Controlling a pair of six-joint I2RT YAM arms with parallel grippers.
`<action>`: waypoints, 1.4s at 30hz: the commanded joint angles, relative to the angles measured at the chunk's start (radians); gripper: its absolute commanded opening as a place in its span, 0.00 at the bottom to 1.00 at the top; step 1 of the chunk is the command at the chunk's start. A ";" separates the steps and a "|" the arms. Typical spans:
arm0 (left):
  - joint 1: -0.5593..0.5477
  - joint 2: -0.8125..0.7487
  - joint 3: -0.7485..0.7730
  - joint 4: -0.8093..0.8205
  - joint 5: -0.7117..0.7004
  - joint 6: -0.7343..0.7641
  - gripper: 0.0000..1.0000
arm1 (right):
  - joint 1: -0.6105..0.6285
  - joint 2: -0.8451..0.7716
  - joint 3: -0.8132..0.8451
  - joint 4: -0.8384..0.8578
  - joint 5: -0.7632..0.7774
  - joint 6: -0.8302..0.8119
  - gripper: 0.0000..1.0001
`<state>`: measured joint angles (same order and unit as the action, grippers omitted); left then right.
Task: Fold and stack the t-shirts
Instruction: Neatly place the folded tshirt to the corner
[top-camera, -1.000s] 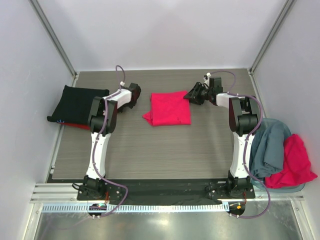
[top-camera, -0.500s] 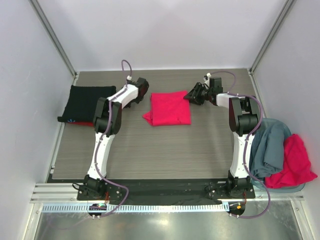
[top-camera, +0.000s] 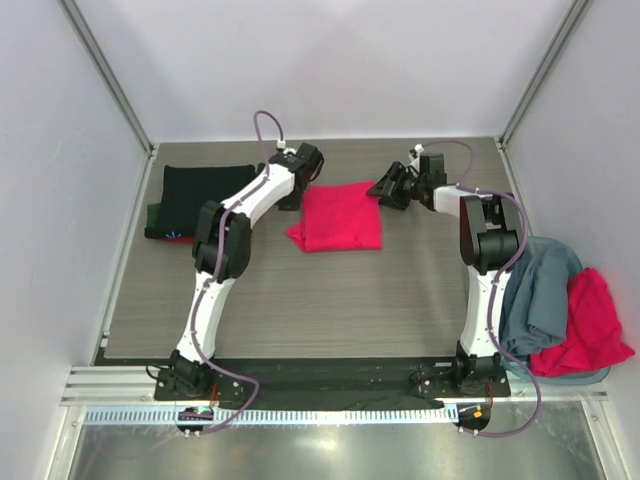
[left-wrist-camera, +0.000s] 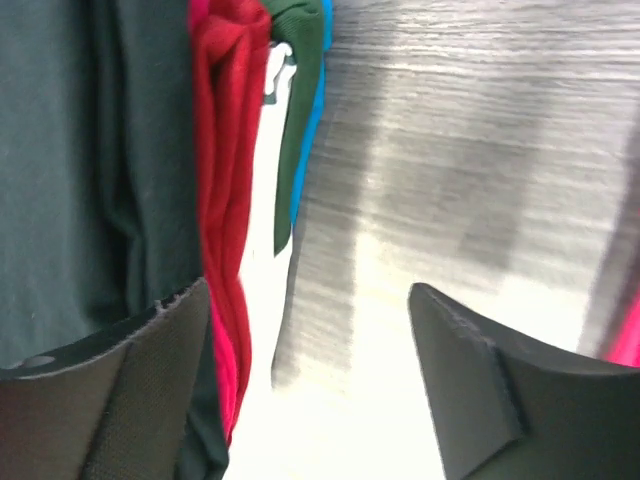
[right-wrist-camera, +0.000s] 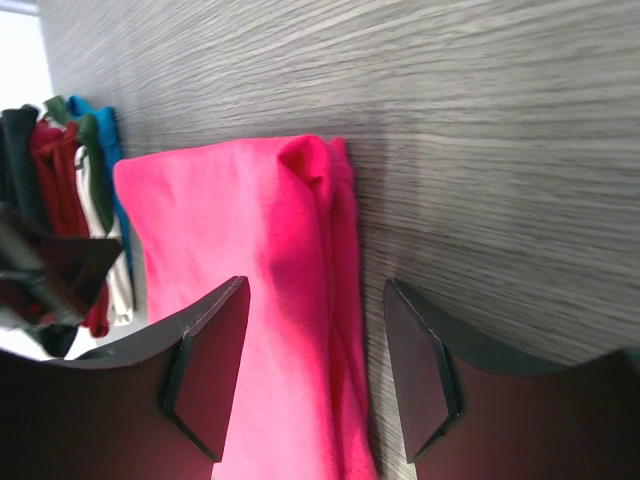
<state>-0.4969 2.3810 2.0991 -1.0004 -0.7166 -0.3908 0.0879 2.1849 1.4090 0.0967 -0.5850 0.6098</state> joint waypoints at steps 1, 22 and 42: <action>-0.006 -0.172 -0.040 0.081 0.077 -0.033 0.85 | -0.005 -0.068 -0.016 -0.015 0.068 -0.039 0.62; 0.043 -0.226 -0.381 0.626 0.654 -0.256 0.89 | 0.042 0.013 0.065 -0.091 0.082 -0.071 0.56; 0.118 -0.148 -0.501 0.887 0.853 -0.431 0.69 | 0.062 0.061 0.110 -0.152 0.109 -0.076 0.52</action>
<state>-0.3851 2.1971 1.5913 -0.1627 0.0891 -0.7864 0.1429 2.2211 1.4998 -0.0086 -0.5274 0.5522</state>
